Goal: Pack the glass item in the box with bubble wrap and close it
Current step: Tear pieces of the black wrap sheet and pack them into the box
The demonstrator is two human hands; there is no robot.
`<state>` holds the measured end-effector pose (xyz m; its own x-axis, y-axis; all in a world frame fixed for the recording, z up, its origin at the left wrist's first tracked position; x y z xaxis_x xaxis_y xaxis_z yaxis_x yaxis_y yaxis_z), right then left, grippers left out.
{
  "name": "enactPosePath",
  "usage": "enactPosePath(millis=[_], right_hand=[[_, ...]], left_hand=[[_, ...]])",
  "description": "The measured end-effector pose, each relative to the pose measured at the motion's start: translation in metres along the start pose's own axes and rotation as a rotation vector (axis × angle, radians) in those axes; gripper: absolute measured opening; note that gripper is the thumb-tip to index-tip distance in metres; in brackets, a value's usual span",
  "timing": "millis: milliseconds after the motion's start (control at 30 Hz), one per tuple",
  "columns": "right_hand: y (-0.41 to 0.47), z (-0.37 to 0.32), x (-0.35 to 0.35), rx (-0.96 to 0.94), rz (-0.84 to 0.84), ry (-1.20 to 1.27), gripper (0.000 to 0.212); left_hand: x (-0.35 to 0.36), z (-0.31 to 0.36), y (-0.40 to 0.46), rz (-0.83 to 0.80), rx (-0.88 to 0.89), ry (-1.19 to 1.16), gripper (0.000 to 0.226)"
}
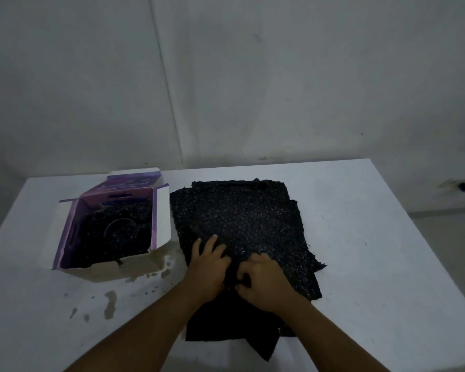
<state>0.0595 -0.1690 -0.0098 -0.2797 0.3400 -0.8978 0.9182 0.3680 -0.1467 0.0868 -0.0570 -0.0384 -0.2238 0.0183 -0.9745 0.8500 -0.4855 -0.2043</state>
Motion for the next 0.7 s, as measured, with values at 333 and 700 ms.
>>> enactPosePath(millis=[333,700], right_hand=[[0.008,0.037,0.013,0.206,-0.197,-0.278,0.094],[0.007,0.011,-0.035,0.086,-0.074,0.02,0.031]], left_hand=[[-0.013,-0.008,-0.017,0.101,0.038,-0.016,0.057],[-0.06,-0.029,-0.042,0.028,0.076,-0.12,0.024]])
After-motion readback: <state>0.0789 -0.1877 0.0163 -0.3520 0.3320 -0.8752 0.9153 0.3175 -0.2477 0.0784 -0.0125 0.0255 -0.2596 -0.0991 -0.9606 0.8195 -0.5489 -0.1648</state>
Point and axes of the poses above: each hand's wrist, its own y-axis towards the middle knuckle, its own x-axis out of the palm, z = x × y, the point moved 8 cm from there along y, towards the middle knuckle, and after that the axes turned 1 degree about -x, right-handed, at the moved point
